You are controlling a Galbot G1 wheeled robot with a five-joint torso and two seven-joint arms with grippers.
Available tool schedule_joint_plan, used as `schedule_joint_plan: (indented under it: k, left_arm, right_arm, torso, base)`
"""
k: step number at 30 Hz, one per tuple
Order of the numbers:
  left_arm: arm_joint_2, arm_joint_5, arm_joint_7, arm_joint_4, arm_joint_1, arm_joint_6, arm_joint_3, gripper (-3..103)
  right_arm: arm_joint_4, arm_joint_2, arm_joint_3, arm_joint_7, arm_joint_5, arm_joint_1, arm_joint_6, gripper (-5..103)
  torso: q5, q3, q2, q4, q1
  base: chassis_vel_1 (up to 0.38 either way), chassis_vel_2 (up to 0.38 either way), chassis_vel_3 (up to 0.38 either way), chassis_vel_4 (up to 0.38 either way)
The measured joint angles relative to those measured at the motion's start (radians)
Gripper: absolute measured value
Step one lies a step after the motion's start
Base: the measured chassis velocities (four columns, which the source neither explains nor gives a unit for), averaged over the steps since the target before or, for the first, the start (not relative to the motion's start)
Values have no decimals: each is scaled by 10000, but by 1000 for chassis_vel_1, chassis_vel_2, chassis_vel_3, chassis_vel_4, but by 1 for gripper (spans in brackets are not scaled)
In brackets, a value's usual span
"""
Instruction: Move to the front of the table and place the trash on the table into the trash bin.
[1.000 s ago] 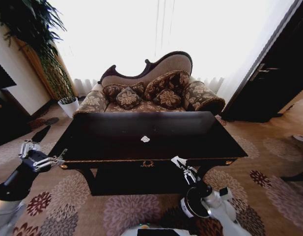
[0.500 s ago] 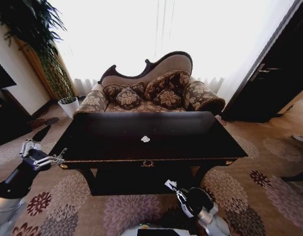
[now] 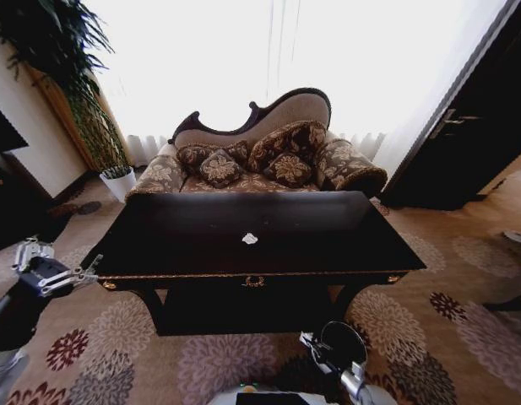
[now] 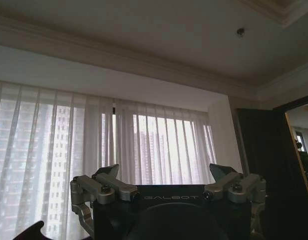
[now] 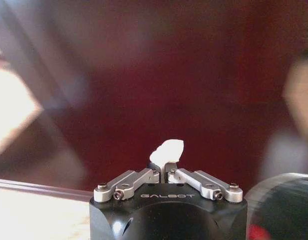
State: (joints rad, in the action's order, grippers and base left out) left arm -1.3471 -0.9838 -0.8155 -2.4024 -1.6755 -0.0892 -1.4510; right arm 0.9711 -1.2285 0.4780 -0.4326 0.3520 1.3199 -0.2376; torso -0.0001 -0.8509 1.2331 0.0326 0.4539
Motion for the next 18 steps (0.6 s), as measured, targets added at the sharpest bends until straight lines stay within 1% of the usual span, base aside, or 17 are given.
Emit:
schedule_joint_plan:
  k: [2, 3, 5, 6, 7, 8, 9, 10, 11, 12, 14, 15, 16, 17, 18]
  left_arm:
    - [-84, 100, -32, -12, -52, 47, 90, 100]
    - [-84, 100, -32, -12, -52, 47, 90, 100]
    - [-150, 229, -62, -22, -102, 100, 194, 100]
    - [-157, 261, -65, -22, -104, 102, 217, 100]
    - [-156, 271, -64, -22, -104, 102, 219, 100]
    - [-146, 306, -64, -2, -98, 102, 219, 100]
    - [-146, 306, -64, -2, -98, 102, 219, 100]
    - [-140, 320, -66, 12, -92, 102, 219, 100]
    - [-134, 357, -103, 65, -64, 102, 229, 100]
    - [-143, 392, -119, 107, -39, 102, 257, 100]
    - [-158, 432, -125, 138, -21, 102, 292, 100]
    - [-182, 498, -128, 170, -2, 102, 343, 100]
    - [-230, 611, -130, 183, 20, 102, 423, 100]
    - [-256, 658, -133, 183, 29, 102, 459, 100]
    - [-256, 658, -133, 183, 29, 102, 459, 100]
  right_arm:
    - [54, 22, -163, 1183, -48, -156, 396, 3]
    - [54, 22, -163, 1183, -48, -156, 396, 3]
    - [65, 38, -326, 2283, -143, -347, 784, 3]
    - [42, 54, -366, 2741, -349, -457, 972, 3]
    - [21, 67, -374, 2955, -547, -509, 1093, 3]
    - [-142, 124, -368, 3274, -1298, -637, 1278, 3]
    - [-142, 124, -368, 3274, -1298, -637, 1278, 3]
    - [-264, 154, -344, 3327, -1637, -700, 1271, 3]
    - [-599, 238, -236, 3436, -2386, -900, 1166, 3]
    - [-730, 272, -198, 3559, -2645, -987, 1156, 3]
    - [-785, 277, -194, 3701, -2767, -1023, 1207, 3]
    - [-827, 276, -195, 3912, -2945, -1048, 1327, 3]
    - [-886, 276, -170, 4192, -3433, -1069, 1472, 3]
    - [-919, 278, -140, 4257, -3669, -1080, 1493, 3]
    - [-919, 278, -140, 4257, -3669, -1080, 1493, 3]
  torso:
    - [-4, 0, 0, -2, 0]
    - [-4, 0, 0, -2, 0]
    - [3, -1, 0, -2, 0]
    - [1, 0, 0, -2, 0]
    - [1, 0, 0, -2, 0]
    - [1, 0, 0, -3, 0]
    - [1, 0, 0, -3, 0]
    - [1, 0, 0, -2, 0]
    - [-3, 0, 0, -1, 0]
    - [-7, 0, 0, -2, 0]
    - [-6, 0, 0, -3, 0]
    - [5, 0, 0, -2, 0]
    - [3, -1, 0, -1, 0]
    - [0, -1, 0, -1, 0]
    - [0, -1, 0, -1, 0]
  base:
    - [0, 0, 0, 0]
    - [0, 0, 0, 0]
    - [0, 0, 0, 0]
    - [0, 0, 0, 0]
    - [0, 0, 0, 0]
    - [0, 0, 0, 0]
    - [0, 0, 0, 0]
    - [0, 0, 0, 0]
    - [0, 0, 0, 0]
    - [0, 0, 0, 0]
    - [0, 0, 0, 0]
    - [0, 0, 0, 0]
    - [0, 0, 0, 0]
    - [0, 0, 0, 0]
    - [0, 0, 0, 0]
